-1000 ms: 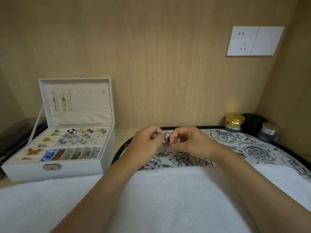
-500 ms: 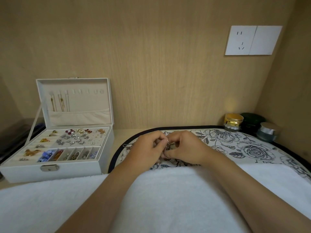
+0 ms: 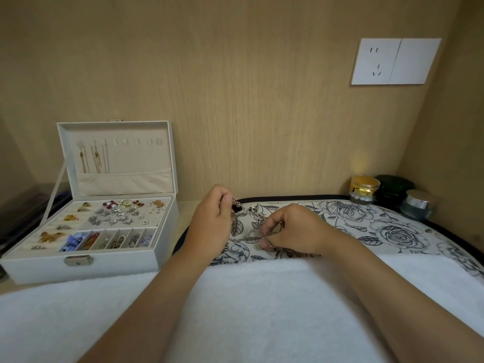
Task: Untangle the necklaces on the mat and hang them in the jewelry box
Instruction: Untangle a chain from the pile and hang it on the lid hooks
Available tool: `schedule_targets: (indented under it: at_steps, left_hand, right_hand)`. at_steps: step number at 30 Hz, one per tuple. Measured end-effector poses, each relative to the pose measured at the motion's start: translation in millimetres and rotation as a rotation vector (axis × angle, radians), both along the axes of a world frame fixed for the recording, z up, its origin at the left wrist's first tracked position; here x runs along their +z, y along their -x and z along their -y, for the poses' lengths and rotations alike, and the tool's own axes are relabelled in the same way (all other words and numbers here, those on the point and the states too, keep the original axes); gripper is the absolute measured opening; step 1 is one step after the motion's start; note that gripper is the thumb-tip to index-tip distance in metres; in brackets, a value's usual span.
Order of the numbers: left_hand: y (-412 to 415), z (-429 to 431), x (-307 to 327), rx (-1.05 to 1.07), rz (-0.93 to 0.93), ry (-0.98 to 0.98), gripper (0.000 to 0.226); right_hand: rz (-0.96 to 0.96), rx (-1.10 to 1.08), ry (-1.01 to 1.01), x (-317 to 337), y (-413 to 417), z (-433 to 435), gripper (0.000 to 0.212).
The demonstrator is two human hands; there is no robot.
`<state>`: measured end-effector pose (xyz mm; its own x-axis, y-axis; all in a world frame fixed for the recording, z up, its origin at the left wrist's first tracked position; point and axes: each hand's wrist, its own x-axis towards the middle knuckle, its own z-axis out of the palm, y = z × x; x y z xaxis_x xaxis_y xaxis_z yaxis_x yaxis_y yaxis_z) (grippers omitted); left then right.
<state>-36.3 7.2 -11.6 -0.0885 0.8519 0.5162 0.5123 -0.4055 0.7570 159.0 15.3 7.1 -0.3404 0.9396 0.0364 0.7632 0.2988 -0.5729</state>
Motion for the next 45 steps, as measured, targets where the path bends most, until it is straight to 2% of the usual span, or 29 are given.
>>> schedule_targets:
  at_steps: [3, 7, 9, 11, 14, 19, 22, 24, 25, 27, 29, 31, 37, 42, 45]
  left_hand:
    - [-2, -2, 1, 0.006, 0.198, 0.126, 0.027]
    - [0, -4, 7, -0.117, 0.555, 0.229, 0.028]
    - [1, -4, 10, -0.113, 0.600, 0.242, 0.028]
    - [2, -3, 9, -0.048, 0.466, 0.181, 0.030]
    - [4, 1, 9, 0.051, 0.148, 0.063, 0.028]
    - [18, 4, 7, 0.127, -0.494, 0.129, 0.035]
    - [19, 1, 1, 0.011, -0.626, 0.203, 0.026]
    - [16, 0, -2, -0.042, -0.653, 0.141, 0.019]
    - [13, -1, -3, -0.063, -0.631, 0.096, 0.016]
    - [0, 3, -5, -0.130, -0.444, 0.079, 0.012]
    - [-16, 8, -6, -0.219, -0.204, 0.168, 0.014]
    - [-27, 10, -8, -0.259, -0.073, 0.237, 0.016]
    - [-16, -1, -9, -0.203, -0.090, 0.200, 0.010]
    - [-11, 0, -4, -0.154, -0.117, 0.216, 0.018]
    - [-7, 0, 0, -0.132, -0.015, 0.270, 0.020]
  right_hand:
    - [0.014, -0.053, -0.003, -1, -5, -2, 0.026]
    - [0.015, -0.099, -0.051, 2, -13, -5, 0.020]
    - [0.000, -0.130, -0.075, 3, -16, -6, 0.016]
    - [-0.010, -0.157, -0.107, 3, -19, -8, 0.012]
    - [-0.039, -0.169, -0.109, 3, -24, -10, 0.014]
    - [-0.069, -0.169, -0.115, 5, -30, -10, 0.017]
    - [-0.075, -0.120, -0.111, 5, -29, -8, 0.018]
    - [-0.088, -0.073, -0.122, 5, -26, -8, 0.018]
    - [-0.098, -0.051, -0.128, 4, -24, -7, 0.019]
    - [-0.125, -0.016, -0.140, 5, -20, -6, 0.020]
    - [-0.174, 0.014, -0.157, 5, -17, -4, 0.020]
    - [-0.207, 0.034, -0.161, 5, -17, -4, 0.018]
    - [-0.327, 0.075, -0.056, 7, -22, -7, 0.010]
    - [-0.217, 0.051, -0.005, 6, -20, -8, 0.004]
    - [-0.207, 0.011, 0.073, 4, -20, -5, 0.030]
